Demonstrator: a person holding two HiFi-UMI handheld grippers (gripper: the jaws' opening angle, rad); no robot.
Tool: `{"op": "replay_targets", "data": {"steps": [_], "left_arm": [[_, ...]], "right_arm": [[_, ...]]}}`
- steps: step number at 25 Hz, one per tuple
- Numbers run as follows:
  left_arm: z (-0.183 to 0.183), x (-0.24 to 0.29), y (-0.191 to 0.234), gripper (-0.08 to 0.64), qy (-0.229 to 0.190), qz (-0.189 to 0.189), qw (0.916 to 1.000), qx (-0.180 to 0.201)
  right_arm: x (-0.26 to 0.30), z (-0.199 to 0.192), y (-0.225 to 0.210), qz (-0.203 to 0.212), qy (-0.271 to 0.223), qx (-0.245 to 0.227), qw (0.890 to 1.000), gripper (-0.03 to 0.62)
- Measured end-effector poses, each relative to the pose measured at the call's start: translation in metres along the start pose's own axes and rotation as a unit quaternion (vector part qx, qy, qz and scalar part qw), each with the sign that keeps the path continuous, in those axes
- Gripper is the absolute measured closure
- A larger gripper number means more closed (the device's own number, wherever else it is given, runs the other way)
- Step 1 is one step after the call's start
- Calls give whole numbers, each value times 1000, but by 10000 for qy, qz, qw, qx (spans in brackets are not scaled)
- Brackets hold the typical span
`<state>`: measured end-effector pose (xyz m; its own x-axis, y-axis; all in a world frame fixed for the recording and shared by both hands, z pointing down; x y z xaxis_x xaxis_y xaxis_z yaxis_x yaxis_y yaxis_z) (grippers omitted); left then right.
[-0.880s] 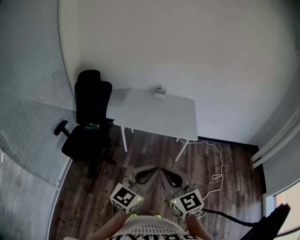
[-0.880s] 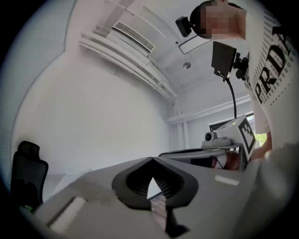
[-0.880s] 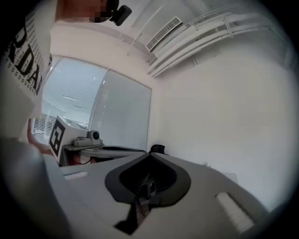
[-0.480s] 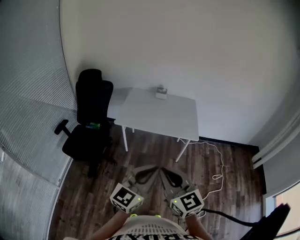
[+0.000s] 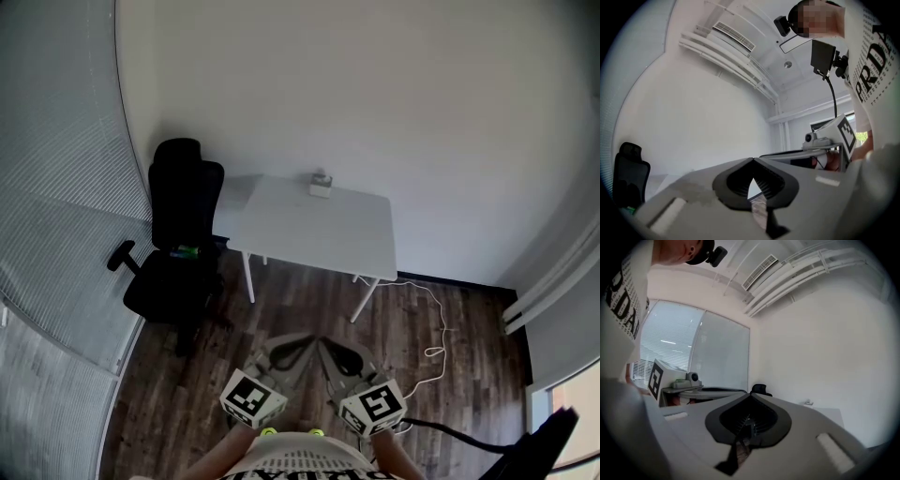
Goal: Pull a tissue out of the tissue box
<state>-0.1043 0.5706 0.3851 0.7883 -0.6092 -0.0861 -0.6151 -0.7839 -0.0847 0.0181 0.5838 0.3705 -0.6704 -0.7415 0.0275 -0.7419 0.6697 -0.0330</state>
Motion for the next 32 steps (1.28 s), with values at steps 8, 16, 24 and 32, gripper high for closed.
{"op": "replay_targets", "data": {"steps": [8, 16, 24, 32], "left_arm": [[2, -5, 6, 571, -72, 16, 9999, -100], [5, -18, 16, 571, -123, -138, 9998, 7], [1, -39, 29, 571, -214, -312, 9991, -165], [-13, -40, 39, 571, 50, -312, 9995, -42]], "right_arm": [[7, 0, 6, -24, 20, 52, 10000, 584], [17, -1, 18, -238, -11, 18, 9997, 584], [33, -9, 38, -407, 87, 0, 9991, 583], [45, -15, 33, -294, 149, 19, 9995, 581]]}}
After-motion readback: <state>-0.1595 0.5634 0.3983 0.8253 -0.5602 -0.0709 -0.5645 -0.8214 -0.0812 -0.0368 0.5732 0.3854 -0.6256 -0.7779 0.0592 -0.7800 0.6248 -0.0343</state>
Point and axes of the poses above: the fingertips, and each gripper's own axes: x forward along the fingers, y to its left, z out of its top, the point moved 8 cm from there along -x, backward along the fingers, and after that the axes turned 3 degrees about x, right-handed, at the moved point
